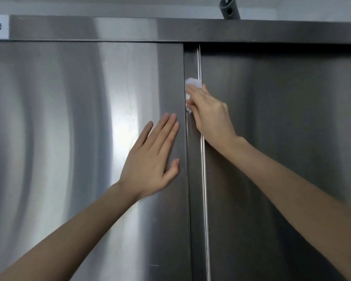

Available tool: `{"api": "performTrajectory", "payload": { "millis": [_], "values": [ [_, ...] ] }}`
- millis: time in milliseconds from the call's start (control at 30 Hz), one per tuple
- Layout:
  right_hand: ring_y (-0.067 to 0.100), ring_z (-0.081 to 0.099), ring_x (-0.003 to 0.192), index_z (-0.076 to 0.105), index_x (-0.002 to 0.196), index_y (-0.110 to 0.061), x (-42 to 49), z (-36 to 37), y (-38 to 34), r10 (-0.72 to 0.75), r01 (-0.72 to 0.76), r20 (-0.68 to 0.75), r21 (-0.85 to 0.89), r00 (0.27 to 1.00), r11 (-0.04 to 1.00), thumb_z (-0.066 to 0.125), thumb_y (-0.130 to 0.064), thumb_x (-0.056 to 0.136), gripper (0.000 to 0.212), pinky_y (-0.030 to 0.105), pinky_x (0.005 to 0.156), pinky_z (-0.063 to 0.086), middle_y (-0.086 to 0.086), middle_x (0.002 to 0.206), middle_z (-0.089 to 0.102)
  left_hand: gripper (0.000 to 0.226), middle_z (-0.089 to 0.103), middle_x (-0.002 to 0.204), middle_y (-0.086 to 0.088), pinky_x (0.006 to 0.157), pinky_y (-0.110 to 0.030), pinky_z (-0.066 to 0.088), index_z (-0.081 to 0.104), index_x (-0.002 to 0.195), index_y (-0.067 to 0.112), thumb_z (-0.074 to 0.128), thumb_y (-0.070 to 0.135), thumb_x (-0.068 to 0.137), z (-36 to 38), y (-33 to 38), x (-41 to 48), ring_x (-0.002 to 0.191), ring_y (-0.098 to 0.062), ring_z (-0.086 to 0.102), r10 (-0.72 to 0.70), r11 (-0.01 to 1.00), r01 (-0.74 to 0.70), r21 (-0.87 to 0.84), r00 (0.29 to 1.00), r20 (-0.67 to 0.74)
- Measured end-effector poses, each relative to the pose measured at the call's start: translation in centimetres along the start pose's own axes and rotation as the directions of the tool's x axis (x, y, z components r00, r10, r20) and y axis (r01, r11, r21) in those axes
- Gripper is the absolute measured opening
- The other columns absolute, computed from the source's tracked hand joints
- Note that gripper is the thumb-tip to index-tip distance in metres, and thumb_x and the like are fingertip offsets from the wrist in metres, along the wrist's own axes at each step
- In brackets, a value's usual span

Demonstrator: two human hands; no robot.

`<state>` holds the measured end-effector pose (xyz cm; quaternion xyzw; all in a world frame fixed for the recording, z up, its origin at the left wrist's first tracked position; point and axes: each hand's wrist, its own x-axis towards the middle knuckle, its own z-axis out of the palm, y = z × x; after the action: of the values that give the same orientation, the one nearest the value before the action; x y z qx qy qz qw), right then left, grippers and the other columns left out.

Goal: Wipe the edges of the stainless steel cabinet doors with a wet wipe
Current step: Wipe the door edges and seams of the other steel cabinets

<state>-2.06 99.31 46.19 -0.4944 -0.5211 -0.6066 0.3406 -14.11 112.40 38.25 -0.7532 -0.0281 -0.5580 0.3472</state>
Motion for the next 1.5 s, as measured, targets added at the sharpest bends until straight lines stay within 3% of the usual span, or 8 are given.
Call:
{"api": "performTrajectory", "payload": {
  "millis": [333,467,567,700,900,1167,1367,1500],
  "values": [
    [0.032,0.051,0.097,0.052,0.100,0.001,8.0,0.0,1.8,0.052,-0.045,0.086,-0.079,0.995,0.996,0.042,0.004,0.092,0.013,0.029,0.062,0.025,0.014,0.102,0.056,0.069,0.020,0.161,-0.009,0.122,-0.043,0.012,0.026,0.151,0.003,0.038,0.038,0.092,0.3,0.2,0.0,0.150,-0.021,0.011,0.000,1.000,0.000,-0.013,1.000,-0.011],
    [0.032,0.062,0.097,0.061,0.106,0.005,0.8,0.5,0.0,0.045,-0.043,-0.049,0.030,0.998,0.999,0.056,0.011,0.084,0.024,0.039,0.082,0.048,0.016,0.105,0.065,0.068,0.021,0.160,-0.010,0.122,-0.042,0.013,0.028,0.150,0.002,0.037,0.036,0.092,0.0,0.5,0.0,0.150,-0.021,0.012,-0.027,0.999,0.027,-0.023,1.000,-0.008],
    [0.022,0.051,0.119,0.064,0.109,0.010,-8.0,0.2,-1.3,-0.120,0.120,-0.027,0.002,0.992,0.993,0.068,0.007,0.080,0.030,0.032,0.106,0.034,0.020,0.118,0.063,0.065,0.021,0.159,-0.012,0.122,-0.041,0.013,0.029,0.149,0.000,0.036,0.034,0.095,0.0,1.5,-1.6,0.150,-0.023,0.013,-0.032,0.999,0.032,-0.034,0.999,0.014],
    [0.025,0.064,0.107,0.070,0.088,0.006,-10.1,-1.0,-0.8,-0.251,0.250,0.057,0.021,0.966,0.968,0.071,0.003,0.081,0.009,0.039,0.100,0.046,0.019,0.110,0.067,0.065,0.021,0.159,-0.013,0.122,-0.040,0.013,0.029,0.149,0.000,0.038,0.036,0.095,0.3,3.1,-5.4,0.149,-0.024,0.015,0.024,1.000,-0.023,-0.017,0.998,0.052],
    [0.019,0.062,0.105,0.069,0.103,0.002,-10.3,-0.4,-3.0,0.059,-0.050,-0.054,0.148,0.997,0.988,0.068,-0.005,0.083,0.021,0.023,0.100,0.039,0.013,0.106,0.070,0.066,0.022,0.160,-0.012,0.122,-0.040,0.014,0.029,0.150,0.002,0.040,0.036,0.094,0.6,3.3,-6.4,0.149,-0.024,0.015,0.014,1.000,-0.014,-0.009,0.999,0.030],
    [0.024,0.067,0.102,0.073,0.086,0.000,-14.4,-2.5,-1.4,-0.366,0.349,0.204,0.113,0.908,0.930,0.074,0.000,0.079,0.007,0.039,0.095,0.051,0.015,0.106,0.070,0.066,0.023,0.159,-0.013,0.121,-0.041,0.016,0.028,0.150,0.001,0.043,0.034,0.094,0.6,3.3,-6.3,0.149,-0.025,0.017,0.011,1.000,-0.011,-0.024,1.000,0.010],
    [0.026,0.066,0.104,0.072,0.095,0.002,-12.9,-0.5,-4.2,0.105,-0.105,0.011,0.204,0.994,0.973,0.072,-0.003,0.081,0.015,0.040,0.095,0.051,0.013,0.105,0.071,0.067,0.022,0.159,-0.014,0.122,-0.041,0.015,0.028,0.149,0.000,0.043,0.034,0.094,0.5,3.4,-6.4,0.149,-0.025,0.017,0.010,1.000,-0.010,-0.013,1.000,0.007],
    [0.026,0.066,0.104,0.073,0.089,0.000,-18.2,-2.0,-4.2,-0.218,0.202,0.150,0.114,0.964,0.973,0.080,-0.001,0.072,0.019,0.039,0.094,0.051,0.016,0.106,0.069,0.067,0.021,0.159,-0.014,0.122,-0.041,0.015,0.027,0.150,0.000,0.042,0.034,0.095,0.5,3.2,-6.3,0.149,-0.025,0.015,0.015,0.999,-0.014,-0.030,1.000,0.004]
  ]
}}
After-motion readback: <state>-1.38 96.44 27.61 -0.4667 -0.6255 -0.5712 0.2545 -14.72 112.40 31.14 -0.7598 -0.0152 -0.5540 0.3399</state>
